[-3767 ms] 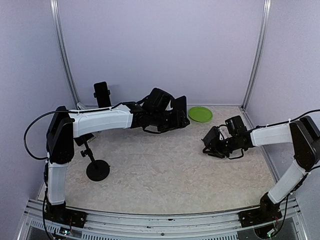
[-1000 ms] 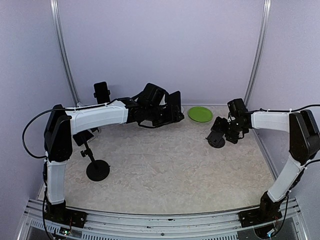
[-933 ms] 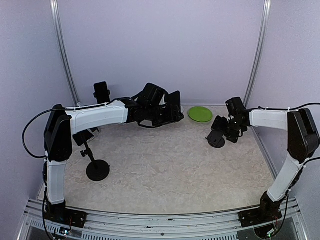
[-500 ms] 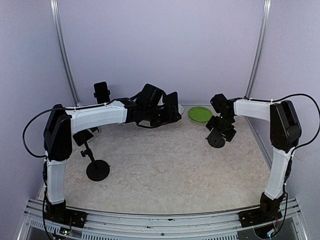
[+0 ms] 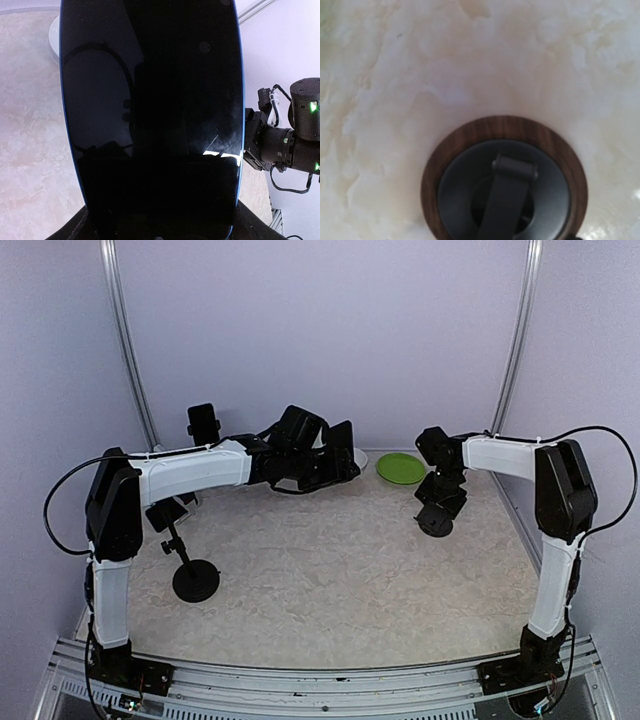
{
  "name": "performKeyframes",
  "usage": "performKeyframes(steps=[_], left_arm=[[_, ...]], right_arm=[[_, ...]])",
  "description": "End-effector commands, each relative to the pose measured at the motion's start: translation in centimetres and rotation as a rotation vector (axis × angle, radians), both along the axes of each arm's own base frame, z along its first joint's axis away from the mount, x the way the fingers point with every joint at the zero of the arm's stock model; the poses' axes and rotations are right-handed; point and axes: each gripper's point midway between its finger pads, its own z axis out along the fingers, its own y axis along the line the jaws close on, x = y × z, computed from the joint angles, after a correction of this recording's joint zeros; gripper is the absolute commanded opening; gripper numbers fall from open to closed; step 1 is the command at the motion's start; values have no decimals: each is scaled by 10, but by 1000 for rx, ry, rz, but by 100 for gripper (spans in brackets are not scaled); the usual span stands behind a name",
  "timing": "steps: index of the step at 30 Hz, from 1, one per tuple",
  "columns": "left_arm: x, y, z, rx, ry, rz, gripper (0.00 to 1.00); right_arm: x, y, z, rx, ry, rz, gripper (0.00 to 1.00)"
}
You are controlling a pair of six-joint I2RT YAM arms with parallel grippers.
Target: Remove the phone from the phone stand
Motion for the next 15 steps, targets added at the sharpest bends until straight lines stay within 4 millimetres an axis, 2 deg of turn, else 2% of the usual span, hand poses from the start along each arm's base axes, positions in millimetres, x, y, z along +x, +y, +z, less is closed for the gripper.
performKeyframes(steps=[1, 4, 8, 12, 15], left_arm=[[7, 2, 52, -82, -110, 7, 35], [7, 3, 53, -82, -110, 9, 35], [8, 4, 51, -81, -109, 8, 35], [8, 5, 52, -81, -111, 6, 35], [7, 4, 51, -84, -110, 0, 34]], right_arm=[[10, 6, 2, -24, -19, 94, 68], [18, 12, 5, -21, -53, 196, 63], [33, 26, 14, 12, -114, 422, 56], [46, 48, 32, 78, -225, 664, 53], [55, 50, 35, 97, -248, 792, 50]])
